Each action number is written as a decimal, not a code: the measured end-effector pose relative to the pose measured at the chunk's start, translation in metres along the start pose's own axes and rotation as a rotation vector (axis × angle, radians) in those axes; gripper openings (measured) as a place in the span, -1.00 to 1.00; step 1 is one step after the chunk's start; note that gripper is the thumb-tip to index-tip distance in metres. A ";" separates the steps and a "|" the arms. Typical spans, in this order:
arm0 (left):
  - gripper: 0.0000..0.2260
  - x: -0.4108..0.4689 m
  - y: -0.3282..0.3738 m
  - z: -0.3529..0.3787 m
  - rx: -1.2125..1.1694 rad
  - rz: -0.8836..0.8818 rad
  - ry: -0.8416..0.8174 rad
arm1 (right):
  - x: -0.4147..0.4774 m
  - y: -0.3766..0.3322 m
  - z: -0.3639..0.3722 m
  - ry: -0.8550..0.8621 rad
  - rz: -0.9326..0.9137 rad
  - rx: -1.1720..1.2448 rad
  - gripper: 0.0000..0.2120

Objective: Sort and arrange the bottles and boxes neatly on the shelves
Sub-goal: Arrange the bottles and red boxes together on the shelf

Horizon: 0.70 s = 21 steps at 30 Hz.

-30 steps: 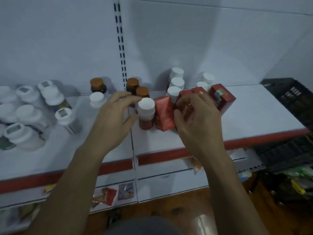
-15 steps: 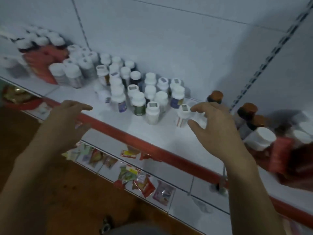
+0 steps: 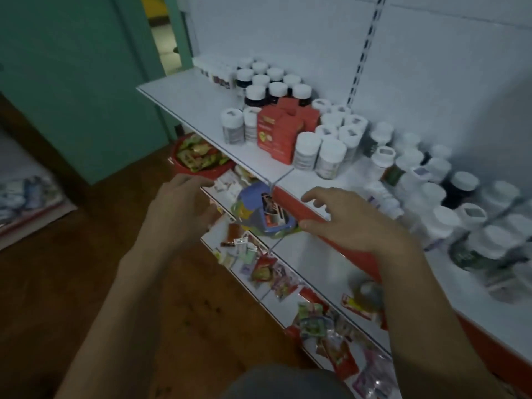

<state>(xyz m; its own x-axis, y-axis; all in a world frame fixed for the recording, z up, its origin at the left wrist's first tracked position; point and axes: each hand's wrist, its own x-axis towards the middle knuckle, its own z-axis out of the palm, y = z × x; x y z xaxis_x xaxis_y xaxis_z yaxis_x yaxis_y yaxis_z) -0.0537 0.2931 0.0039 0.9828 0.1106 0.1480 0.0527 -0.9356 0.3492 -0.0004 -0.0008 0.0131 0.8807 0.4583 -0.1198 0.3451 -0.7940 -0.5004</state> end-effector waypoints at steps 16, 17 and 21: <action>-0.52 0.205 -0.099 -0.035 0.015 0.047 -0.272 | 0.227 -0.054 -0.059 -0.053 -0.108 -0.092 -0.47; -0.54 0.222 -0.104 -0.038 0.002 0.054 -0.244 | 0.242 -0.059 -0.067 -0.019 -0.112 -0.084 -0.49; -0.57 0.281 -0.124 -0.037 -0.056 0.075 -0.183 | 0.297 -0.076 -0.084 0.081 -0.139 -0.049 -0.52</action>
<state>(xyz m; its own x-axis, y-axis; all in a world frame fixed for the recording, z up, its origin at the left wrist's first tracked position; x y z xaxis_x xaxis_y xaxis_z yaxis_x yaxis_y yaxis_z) 0.2097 0.4522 0.0363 0.9996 -0.0261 0.0069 -0.0267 -0.9181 0.3956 0.2622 0.1618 0.0878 0.8458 0.5332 0.0181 0.4794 -0.7447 -0.4644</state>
